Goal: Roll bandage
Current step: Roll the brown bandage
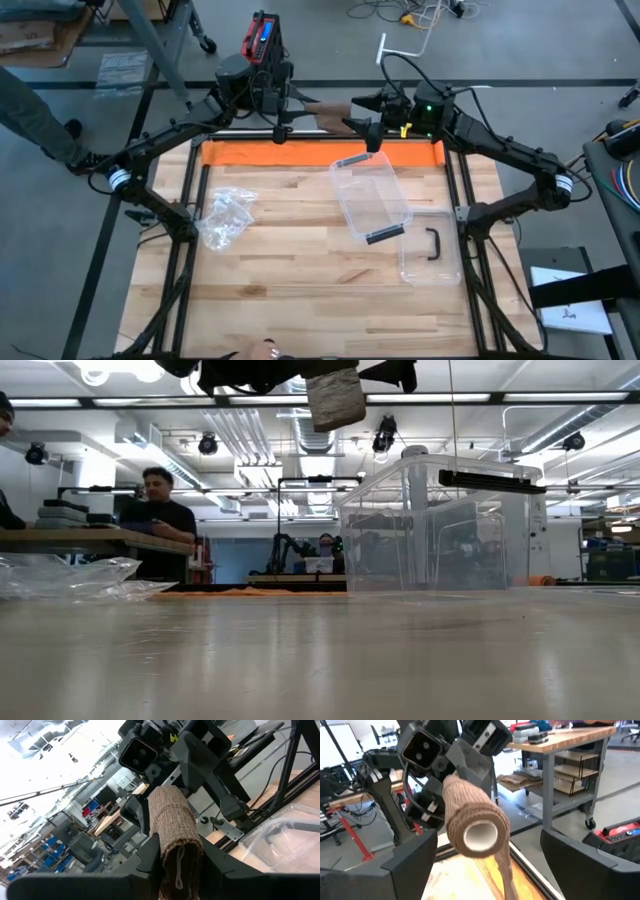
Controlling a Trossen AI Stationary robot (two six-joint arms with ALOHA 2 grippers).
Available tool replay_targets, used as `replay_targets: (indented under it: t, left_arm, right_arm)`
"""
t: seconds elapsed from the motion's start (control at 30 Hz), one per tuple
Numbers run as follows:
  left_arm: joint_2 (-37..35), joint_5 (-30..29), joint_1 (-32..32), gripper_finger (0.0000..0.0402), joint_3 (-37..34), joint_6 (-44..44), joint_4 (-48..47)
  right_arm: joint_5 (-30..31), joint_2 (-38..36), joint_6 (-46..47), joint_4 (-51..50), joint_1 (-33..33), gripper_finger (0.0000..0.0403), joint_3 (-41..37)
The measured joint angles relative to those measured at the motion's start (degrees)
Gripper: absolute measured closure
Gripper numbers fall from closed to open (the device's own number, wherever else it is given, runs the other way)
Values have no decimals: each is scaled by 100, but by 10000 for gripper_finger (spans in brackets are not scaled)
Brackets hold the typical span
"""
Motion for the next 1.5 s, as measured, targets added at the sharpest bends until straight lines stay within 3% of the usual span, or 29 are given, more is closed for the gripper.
replay_targets:
  t: [0.47,1.5]
  left_arm:
    - [0,1,-8,327,0,0,4]
    - [4,33,-228,329,0,147,-12]
  right_arm:
    - [8,-37,104,17,0,55,0]
    - [-131,84,-1007,-335,4,54,299]
